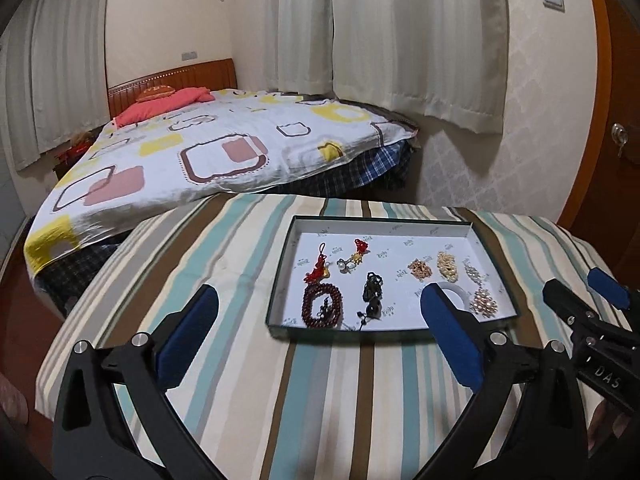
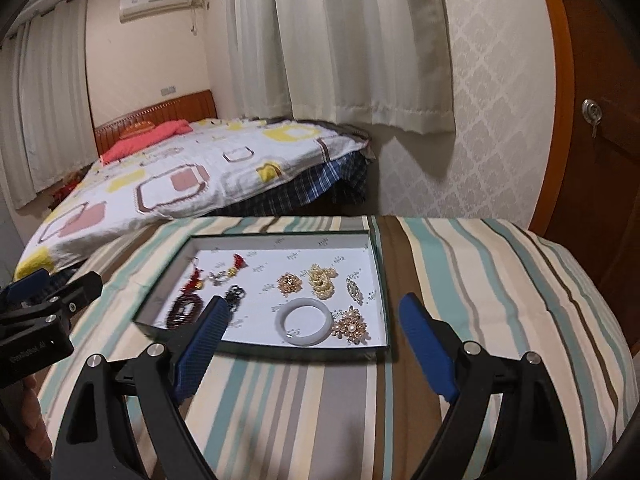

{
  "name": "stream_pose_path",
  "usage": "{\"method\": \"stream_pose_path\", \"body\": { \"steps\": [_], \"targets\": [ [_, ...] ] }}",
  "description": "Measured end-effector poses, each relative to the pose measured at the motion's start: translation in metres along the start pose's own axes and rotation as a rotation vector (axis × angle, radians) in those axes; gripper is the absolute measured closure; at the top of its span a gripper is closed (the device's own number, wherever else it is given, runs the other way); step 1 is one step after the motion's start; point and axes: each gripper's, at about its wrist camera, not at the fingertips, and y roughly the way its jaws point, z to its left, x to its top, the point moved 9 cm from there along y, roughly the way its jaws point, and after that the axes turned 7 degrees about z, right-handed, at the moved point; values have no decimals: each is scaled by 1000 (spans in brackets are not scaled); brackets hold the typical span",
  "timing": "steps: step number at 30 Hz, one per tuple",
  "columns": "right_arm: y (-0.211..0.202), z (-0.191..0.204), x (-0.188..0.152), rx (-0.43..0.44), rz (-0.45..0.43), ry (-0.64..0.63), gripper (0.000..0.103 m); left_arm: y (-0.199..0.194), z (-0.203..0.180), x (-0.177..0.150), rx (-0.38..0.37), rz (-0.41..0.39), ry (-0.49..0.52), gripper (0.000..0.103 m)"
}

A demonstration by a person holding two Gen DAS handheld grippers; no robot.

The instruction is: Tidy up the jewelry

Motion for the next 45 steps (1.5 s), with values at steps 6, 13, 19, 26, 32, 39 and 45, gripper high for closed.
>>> {"method": "stream_pose_path", "body": {
  "steps": [6, 13, 19, 26, 32, 39, 45],
  "targets": [
    [-39, 10, 3, 23, -43, -9, 18, -41, 10, -4, 20, -16, -19, 4],
    [-73, 22, 2, 36, -80, -37, 18, -88, 19, -2, 4, -69, -35, 4],
    [-98, 21, 3, 32, -114, -46, 18, -114, 28, -2, -3, -101, -55, 4],
    [-115, 23, 7, 33, -141, -56, 18, -133, 29, -1, -4, -132, -40, 4],
    [-125, 28, 10, 39, -165, -66, 18, -139, 30, -2, -11, -142, -38, 4],
    [-127, 29, 9, 37, -169, -70, 18, -141, 30, -2, -12, -145, -40, 4],
    [-128, 28, 9, 38, -168, -70, 18, -142, 29, -2, -13, -146, -40, 4]
  ]
}}
